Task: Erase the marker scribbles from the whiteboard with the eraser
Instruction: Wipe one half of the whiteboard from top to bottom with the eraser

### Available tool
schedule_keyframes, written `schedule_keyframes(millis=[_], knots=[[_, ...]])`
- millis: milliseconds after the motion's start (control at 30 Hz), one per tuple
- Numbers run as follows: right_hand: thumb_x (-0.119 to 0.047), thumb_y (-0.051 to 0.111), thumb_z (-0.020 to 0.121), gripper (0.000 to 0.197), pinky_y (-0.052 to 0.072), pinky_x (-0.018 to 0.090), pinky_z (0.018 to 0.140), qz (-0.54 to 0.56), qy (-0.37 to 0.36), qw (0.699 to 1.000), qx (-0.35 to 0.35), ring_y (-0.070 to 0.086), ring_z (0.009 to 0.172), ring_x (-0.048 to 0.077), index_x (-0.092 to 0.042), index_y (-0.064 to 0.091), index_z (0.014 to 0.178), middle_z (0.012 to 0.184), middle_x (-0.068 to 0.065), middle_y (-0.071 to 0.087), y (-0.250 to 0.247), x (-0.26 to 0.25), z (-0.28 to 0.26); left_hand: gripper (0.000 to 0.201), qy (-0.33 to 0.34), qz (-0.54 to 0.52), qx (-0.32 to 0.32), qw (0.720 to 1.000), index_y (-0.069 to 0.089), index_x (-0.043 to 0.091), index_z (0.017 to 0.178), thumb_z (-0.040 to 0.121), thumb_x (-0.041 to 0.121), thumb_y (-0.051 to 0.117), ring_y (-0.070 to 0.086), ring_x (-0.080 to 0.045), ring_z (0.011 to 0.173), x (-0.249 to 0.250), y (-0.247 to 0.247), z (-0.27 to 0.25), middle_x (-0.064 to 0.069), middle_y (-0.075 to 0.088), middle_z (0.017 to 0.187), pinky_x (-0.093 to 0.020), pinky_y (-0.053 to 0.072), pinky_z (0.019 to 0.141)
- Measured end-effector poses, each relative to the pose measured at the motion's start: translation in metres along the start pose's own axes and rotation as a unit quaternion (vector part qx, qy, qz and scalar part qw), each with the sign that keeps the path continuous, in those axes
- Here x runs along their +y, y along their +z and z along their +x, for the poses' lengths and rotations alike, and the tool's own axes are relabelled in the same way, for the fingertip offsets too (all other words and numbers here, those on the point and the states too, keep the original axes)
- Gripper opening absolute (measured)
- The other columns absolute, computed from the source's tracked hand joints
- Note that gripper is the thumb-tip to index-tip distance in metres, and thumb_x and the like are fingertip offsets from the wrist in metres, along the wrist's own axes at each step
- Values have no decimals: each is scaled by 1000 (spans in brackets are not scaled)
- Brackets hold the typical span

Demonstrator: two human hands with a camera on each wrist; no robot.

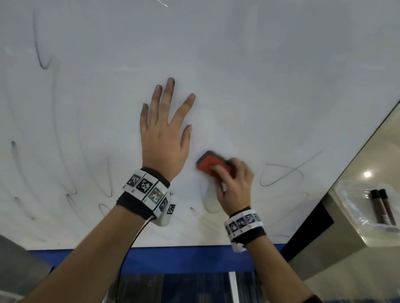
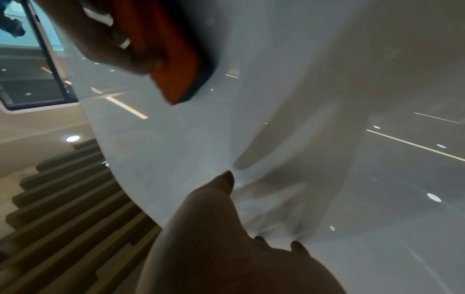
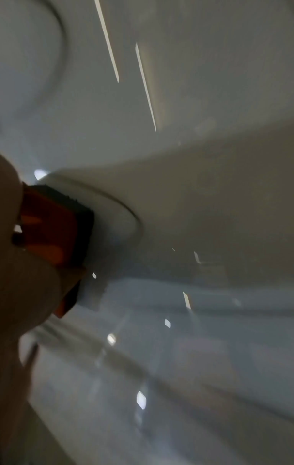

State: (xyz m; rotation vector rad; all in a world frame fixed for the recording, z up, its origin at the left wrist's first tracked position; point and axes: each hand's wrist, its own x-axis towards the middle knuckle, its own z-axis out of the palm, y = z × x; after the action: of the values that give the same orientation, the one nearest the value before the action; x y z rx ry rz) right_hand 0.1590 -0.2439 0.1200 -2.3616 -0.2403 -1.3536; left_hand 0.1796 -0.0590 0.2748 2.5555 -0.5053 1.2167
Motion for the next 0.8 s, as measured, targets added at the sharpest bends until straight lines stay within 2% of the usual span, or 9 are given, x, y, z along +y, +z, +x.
schedule_keyframes(millis=[167,300,367,433,533,567,633,733,800], knots=[[-16,74,86,44,43,41,99,68,184,964,178,42,113,26,-19,56,126,127,19,45,-57,29,70,57,-16,-37,18,999,38,28,153,99,34,56,9,-32,156,32,3,7,-15,11,168,-55,19,124],[-20,72,89,41,40,38,98,32,125,982,137,45,110,30,-18,57,127,128,18,47,-48,13,70,63,41,-16,-6,999,29,27,158,101,34,54,9,-33,156,57,18,14,-15,11,168,-51,16,126],[-24,72,90,45,40,40,102,32,189,973,129,46,115,32,-15,54,130,130,17,46,-41,43,35,62,41,3,-5,999,26,28,159,102,39,50,8,-32,156,56,24,15,-15,11,168,-50,14,127],[-32,69,88,55,42,46,106,63,356,914,182,49,121,35,-20,43,135,135,17,46,-43,86,-5,61,52,17,1,999,25,29,159,104,42,47,9,-32,156,51,27,16,-14,11,168,-48,13,127],[-30,66,91,60,46,36,93,160,606,715,311,56,119,38,-19,35,141,140,23,47,-55,121,-21,61,56,26,3,998,26,28,159,104,42,47,9,-34,156,50,30,18,-16,11,168,-51,14,126],[-23,66,94,59,43,28,88,184,635,675,327,56,115,34,-12,35,143,138,22,47,-54,120,-12,61,51,26,4,998,26,27,159,104,42,48,8,-34,156,52,32,18,-17,11,167,-52,14,126],[-17,66,93,59,43,26,95,190,581,716,336,52,114,30,-4,36,143,132,16,44,-50,98,16,61,39,22,7,999,27,26,159,104,43,47,8,-36,156,57,36,17,-18,11,167,-53,13,126],[-14,72,88,57,38,29,108,168,372,877,255,44,116,20,-5,44,137,128,7,43,-42,49,42,60,39,22,15,999,29,26,158,104,45,47,10,-36,156,56,39,16,-18,13,167,-54,13,126],[-16,74,88,53,35,24,103,123,322,916,207,42,112,16,-11,47,134,125,8,45,-40,52,39,61,48,29,22,998,29,26,158,104,48,46,11,-35,156,51,39,17,-17,14,167,-53,14,126]])
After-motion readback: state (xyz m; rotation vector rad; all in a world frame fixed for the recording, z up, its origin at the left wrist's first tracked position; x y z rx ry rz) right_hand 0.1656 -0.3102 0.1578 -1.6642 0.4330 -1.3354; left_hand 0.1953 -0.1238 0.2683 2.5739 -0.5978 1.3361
